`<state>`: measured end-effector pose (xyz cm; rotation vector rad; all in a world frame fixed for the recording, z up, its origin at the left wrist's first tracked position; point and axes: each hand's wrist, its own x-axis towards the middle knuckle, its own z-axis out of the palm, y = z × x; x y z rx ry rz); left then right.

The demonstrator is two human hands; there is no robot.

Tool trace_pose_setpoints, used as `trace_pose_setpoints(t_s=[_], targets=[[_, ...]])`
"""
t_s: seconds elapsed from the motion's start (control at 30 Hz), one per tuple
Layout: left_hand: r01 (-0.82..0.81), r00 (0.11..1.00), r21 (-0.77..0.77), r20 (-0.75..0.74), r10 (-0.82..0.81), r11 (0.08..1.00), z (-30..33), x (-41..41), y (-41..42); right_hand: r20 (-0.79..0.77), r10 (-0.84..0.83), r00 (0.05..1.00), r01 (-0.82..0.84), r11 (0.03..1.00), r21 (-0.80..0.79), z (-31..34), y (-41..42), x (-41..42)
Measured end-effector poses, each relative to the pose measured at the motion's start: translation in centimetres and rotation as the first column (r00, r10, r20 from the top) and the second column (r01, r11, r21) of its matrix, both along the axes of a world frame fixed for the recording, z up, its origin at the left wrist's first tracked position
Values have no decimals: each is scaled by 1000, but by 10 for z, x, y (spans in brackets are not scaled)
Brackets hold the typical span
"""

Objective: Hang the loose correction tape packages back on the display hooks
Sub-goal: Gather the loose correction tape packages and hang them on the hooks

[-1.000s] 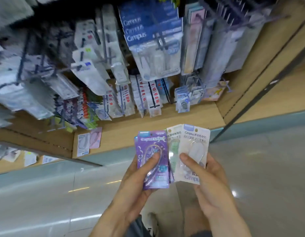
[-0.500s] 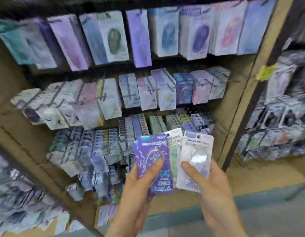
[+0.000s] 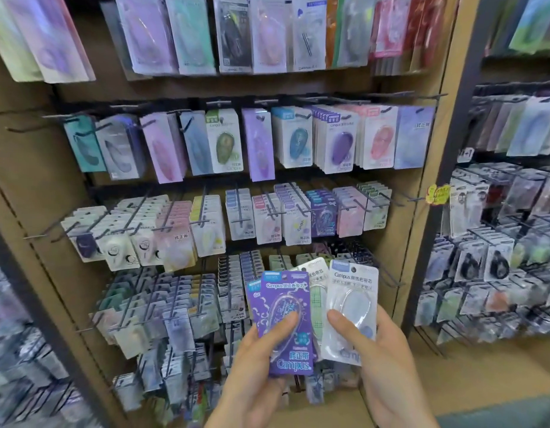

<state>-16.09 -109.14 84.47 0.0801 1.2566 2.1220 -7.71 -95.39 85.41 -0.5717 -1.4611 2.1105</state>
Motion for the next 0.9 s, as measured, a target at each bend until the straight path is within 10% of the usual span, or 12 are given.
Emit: trace_pose_setpoints(t_s=[0.9], targets=[[-451,892,-51,13,452,891,-33,-81,-89,103,246,964,-245,969,-20,-36,-61,-102]])
